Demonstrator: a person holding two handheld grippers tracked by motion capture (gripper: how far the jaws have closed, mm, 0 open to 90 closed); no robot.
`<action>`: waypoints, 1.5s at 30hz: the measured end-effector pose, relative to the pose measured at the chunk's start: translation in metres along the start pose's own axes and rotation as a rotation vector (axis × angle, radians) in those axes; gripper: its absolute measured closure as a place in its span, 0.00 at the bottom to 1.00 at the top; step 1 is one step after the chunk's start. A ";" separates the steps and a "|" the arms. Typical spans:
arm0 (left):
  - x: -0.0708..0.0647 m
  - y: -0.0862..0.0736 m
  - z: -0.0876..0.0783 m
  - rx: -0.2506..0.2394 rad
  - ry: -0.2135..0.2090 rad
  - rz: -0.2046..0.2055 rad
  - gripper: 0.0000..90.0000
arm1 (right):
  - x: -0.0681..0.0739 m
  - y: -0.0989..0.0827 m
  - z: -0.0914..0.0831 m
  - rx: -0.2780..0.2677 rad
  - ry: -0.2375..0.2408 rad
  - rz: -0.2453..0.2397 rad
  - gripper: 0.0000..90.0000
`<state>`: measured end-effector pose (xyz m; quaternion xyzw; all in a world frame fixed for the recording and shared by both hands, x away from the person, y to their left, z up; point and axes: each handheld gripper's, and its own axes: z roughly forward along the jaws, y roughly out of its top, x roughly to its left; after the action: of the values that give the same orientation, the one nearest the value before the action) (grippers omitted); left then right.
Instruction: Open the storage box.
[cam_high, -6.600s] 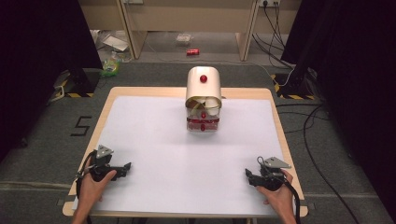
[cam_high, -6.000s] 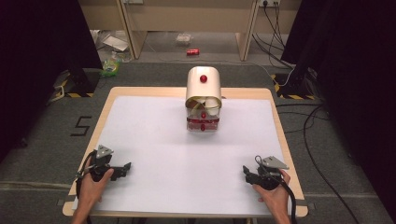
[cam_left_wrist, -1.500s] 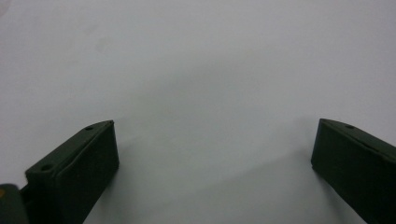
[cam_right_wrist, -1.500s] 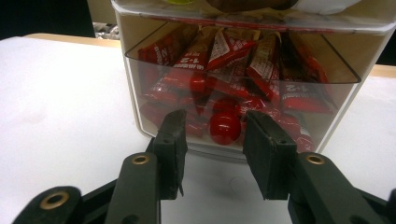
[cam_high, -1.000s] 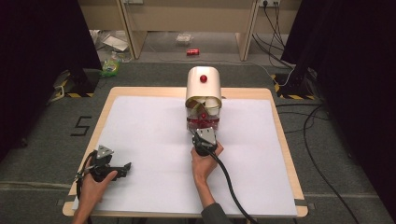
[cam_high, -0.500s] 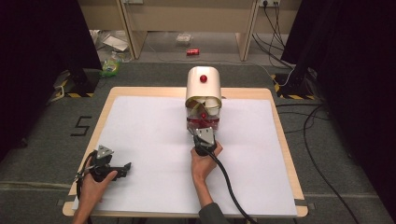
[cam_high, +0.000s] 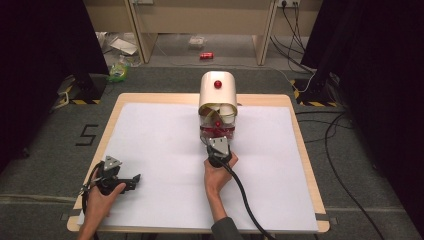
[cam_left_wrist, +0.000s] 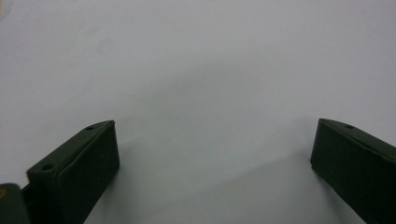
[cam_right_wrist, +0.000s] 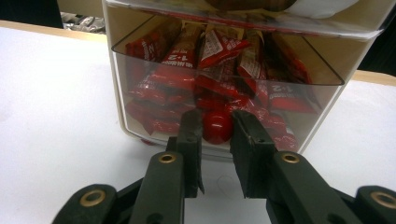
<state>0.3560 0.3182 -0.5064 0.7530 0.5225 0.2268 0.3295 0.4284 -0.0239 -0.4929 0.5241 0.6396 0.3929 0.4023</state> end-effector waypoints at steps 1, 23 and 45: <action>0.000 0.000 0.000 0.000 0.000 0.000 0.01 | 0.000 0.000 0.000 -0.001 0.001 0.000 0.82; -0.001 0.000 -0.001 -0.004 0.006 0.012 0.01 | 0.005 -0.004 -0.010 -0.032 -0.030 0.002 0.85; -0.001 0.000 -0.001 -0.004 0.004 0.010 0.01 | 0.007 0.000 -0.001 0.004 -0.045 0.006 0.82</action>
<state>0.3551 0.3177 -0.5061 0.7544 0.5190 0.2309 0.3289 0.4267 -0.0172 -0.4932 0.5357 0.6296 0.3808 0.4143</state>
